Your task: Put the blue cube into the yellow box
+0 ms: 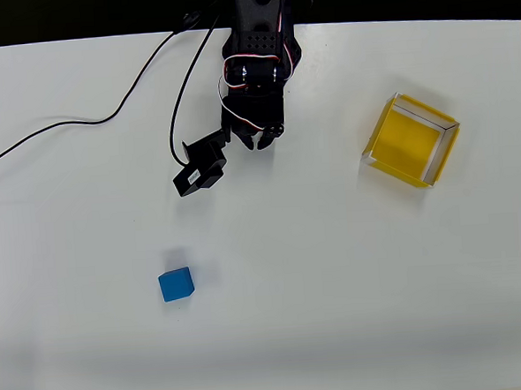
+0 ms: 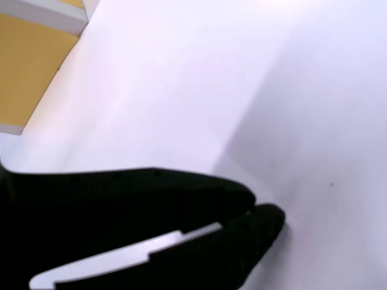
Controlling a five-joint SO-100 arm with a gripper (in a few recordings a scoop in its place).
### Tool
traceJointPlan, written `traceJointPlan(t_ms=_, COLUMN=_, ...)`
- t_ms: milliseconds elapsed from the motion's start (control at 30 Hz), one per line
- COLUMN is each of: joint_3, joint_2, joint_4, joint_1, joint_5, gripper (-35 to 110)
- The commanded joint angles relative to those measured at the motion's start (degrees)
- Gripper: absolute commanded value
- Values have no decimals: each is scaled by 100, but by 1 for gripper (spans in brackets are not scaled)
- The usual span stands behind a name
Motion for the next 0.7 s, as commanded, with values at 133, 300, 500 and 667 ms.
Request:
traceJointPlan(t_ms=133, joint_3=158, joint_2=149, joint_4=79, joint_1=176, joint_5=132, gripper=0)
traceJointPlan(t_ms=300, joint_3=149, joint_2=105, joint_4=62, joint_1=229, joint_5=-97, gripper=2)
traceJointPlan(t_ms=500, joint_3=141, joint_2=-1099, joint_4=-2839, joint_1=1072, joint_5=-167, gripper=20)
traceJointPlan(t_ms=667, joint_3=132, joint_2=-2786, joint_4=-6460, joint_1=1617, joint_5=-272, gripper=32)
